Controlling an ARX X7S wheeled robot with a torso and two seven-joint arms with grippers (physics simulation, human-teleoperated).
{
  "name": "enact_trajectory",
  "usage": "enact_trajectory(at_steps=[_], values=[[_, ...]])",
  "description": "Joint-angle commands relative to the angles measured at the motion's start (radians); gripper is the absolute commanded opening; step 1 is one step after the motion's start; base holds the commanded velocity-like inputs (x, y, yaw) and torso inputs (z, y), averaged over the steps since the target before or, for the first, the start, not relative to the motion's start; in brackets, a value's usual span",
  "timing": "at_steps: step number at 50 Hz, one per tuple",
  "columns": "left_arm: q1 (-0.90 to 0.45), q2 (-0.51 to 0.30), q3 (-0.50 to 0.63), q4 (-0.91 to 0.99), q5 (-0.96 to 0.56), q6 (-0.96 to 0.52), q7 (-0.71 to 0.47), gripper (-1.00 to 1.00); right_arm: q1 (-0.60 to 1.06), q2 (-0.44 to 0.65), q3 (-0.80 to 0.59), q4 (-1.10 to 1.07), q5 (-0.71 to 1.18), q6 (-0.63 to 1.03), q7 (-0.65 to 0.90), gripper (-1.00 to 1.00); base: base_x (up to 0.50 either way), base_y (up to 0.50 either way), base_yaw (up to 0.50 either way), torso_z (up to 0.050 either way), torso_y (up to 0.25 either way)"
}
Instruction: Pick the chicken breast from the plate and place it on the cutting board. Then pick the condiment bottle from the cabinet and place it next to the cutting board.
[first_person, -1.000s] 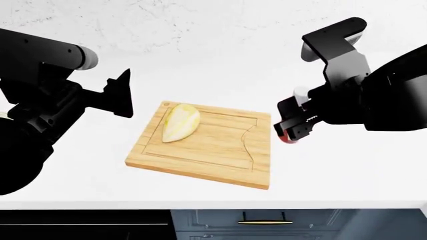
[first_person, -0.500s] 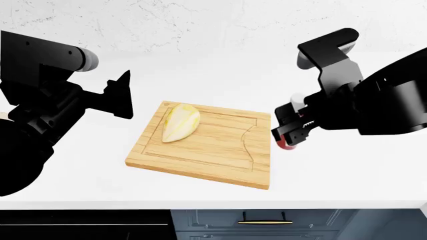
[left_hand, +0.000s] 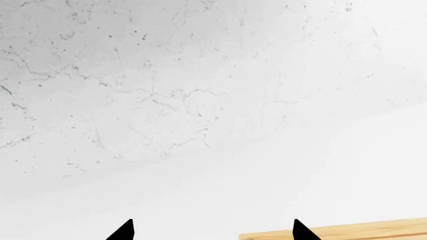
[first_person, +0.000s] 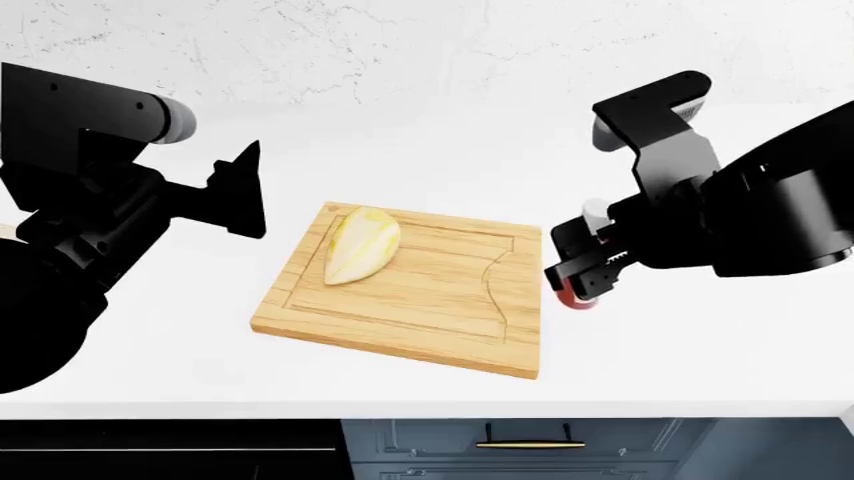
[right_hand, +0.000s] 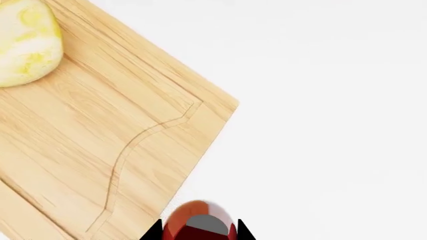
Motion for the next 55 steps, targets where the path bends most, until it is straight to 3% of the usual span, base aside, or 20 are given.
enact_trajectory(at_steps=[1, 55], values=[[0.000, -0.001, 0.002, -0.001, 0.001, 0.002, 0.000, 1.00, -0.001, -0.006, -0.001, 0.013, -0.021, 0.011, -0.009, -1.00, 0.00, 0.00, 0.00, 0.000, 0.000], [0.015, -0.008, 0.006, -0.002, 0.003, 0.019, 0.000, 1.00, -0.055, -0.023, -0.012, 0.027, -0.038, -0.003, -0.033, -1.00, 0.00, 0.00, 0.00, 0.000, 0.000]])
